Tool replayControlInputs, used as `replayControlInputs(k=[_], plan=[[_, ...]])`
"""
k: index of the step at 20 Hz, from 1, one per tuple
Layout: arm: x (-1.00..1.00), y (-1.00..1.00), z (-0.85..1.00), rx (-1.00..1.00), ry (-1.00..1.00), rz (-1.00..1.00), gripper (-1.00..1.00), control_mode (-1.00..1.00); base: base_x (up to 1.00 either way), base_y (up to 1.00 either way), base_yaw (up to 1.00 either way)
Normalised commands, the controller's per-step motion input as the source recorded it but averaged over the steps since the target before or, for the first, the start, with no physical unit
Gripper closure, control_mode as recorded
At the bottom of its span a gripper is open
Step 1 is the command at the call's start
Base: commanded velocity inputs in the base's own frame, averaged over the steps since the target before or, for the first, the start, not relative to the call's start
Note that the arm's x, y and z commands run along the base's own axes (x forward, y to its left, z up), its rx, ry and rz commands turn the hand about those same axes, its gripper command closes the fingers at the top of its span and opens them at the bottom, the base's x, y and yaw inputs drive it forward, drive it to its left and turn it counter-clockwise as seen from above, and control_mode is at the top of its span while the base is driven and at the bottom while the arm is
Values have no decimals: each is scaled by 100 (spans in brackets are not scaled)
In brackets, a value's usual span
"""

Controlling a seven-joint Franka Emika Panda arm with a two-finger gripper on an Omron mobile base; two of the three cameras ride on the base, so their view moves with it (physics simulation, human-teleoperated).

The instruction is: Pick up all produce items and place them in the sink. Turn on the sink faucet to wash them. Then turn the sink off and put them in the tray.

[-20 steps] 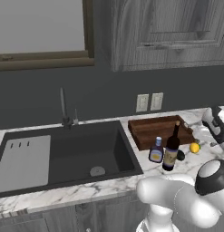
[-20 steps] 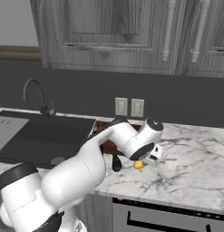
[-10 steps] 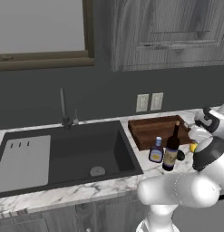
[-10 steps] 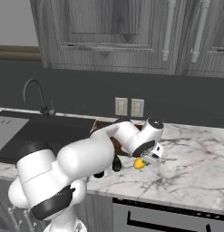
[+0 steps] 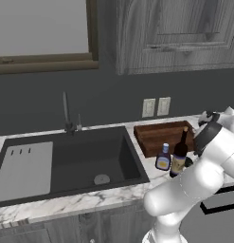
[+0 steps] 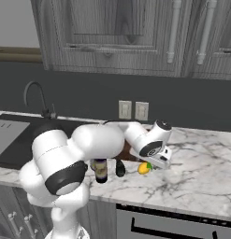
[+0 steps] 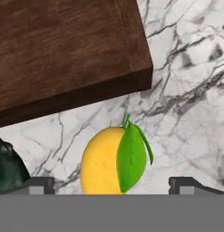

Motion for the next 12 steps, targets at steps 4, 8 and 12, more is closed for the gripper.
replayControlInputs(k=[4, 8, 12], plan=[[0, -2, -18, 0, 0, 0, -100, -100, 0, 0, 0], [-4, 2, -13, 0, 0, 0, -100, -100, 0, 0, 0], [0, 6, -5, 0, 0, 0, -100, -100, 0, 0, 0]])
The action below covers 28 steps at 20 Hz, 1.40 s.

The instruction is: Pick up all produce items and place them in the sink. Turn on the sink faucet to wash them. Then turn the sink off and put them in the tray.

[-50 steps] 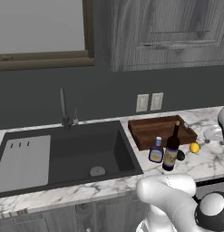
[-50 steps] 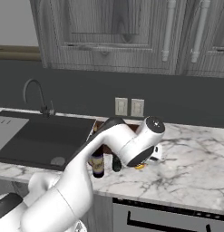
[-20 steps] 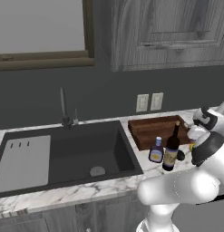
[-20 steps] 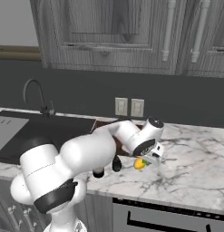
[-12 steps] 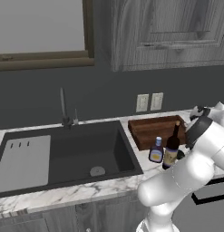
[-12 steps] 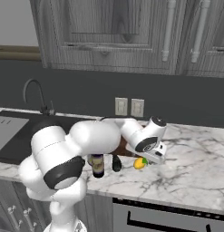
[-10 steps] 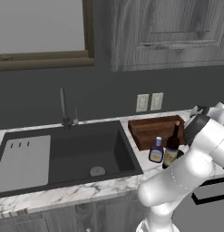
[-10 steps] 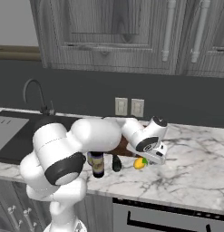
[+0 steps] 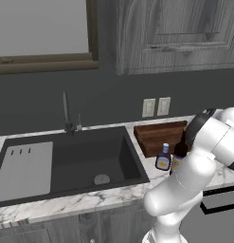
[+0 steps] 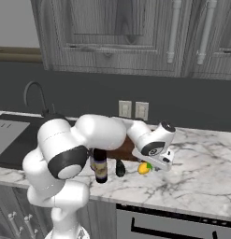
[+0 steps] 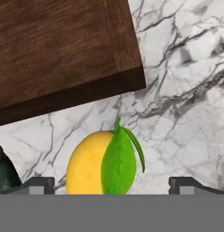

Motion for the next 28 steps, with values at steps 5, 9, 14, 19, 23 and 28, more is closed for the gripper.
replayControlInputs(k=[5, 9, 14, 19, 23, 28], plan=[[-2, 14, -3, 0, -1, 0, -100, -100, 0, 0, 0], [-14, 16, 0, 0, -3, 0, -100, -100, 0, 0, 0], [-7, 25, 0, 0, -2, 0, -100, -100, 0, 0, 0], [0, 20, -7, 0, 0, 0, -100, -100, 0, 0, 0], [1, 1, -18, 0, -1, 0, -100, -100, 0, 0, 0], [0, -1, -12, 0, 0, 0, -100, -100, 0, 0, 0]])
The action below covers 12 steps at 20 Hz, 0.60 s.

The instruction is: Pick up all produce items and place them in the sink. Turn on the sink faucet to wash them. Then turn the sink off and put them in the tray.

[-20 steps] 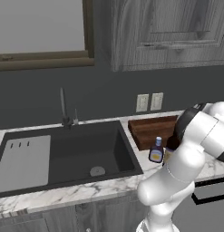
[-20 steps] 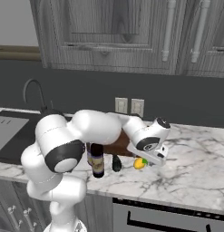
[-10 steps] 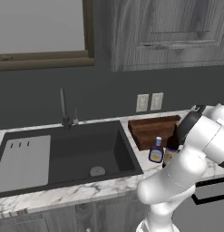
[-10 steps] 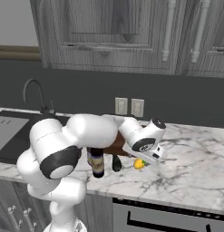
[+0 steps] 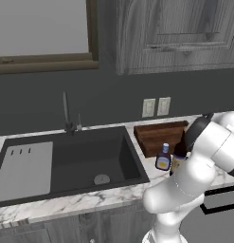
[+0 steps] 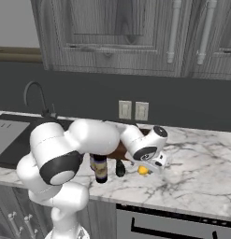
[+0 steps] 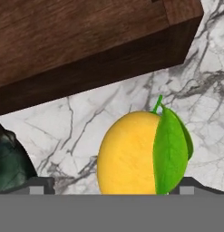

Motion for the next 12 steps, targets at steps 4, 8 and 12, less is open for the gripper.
replayControlInputs(k=[4, 8, 12], plan=[[10, -10, -13, 0, 0, 0, -100, -100, 0, 0, 0], [17, -16, -12, 0, 0, 0, -100, -100, 0, 0, 0], [11, -6, -15, 0, 0, 0, -100, -100, 0, 0, 0]])
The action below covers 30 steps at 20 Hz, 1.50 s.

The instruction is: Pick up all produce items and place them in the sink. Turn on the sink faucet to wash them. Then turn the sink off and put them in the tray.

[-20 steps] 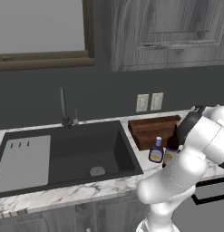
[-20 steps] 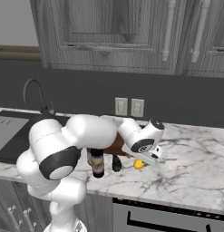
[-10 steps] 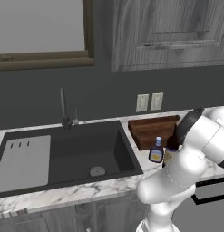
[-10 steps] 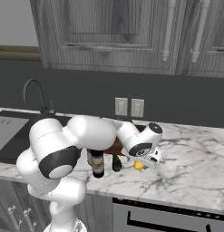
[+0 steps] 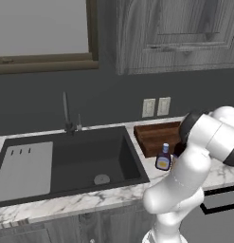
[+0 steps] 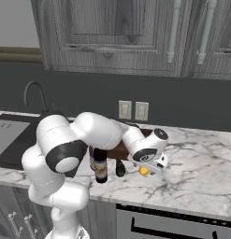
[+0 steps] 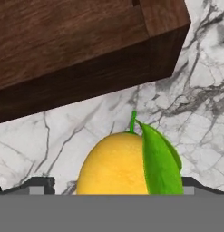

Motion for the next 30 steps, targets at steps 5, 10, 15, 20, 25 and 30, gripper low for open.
replayControlInputs(k=[5, 10, 15, 20, 25, 30], plan=[[1, 0, -13, 0, 0, 0, 100, -100, 0, 0, 0], [-35, 0, 5, 0, -9, 0, 100, -100, 0, 0, 0], [-60, 0, 33, -2, -13, 0, 100, -100, 0, 0, 0], [-71, 18, 36, -5, -14, 0, 100, -100, 0, 0, 0], [-60, 43, 46, -9, -13, 1, 100, -100, 0, 0, 0], [-31, 49, 58, -7, -6, 7, 100, -100, 0, 0, 0]])
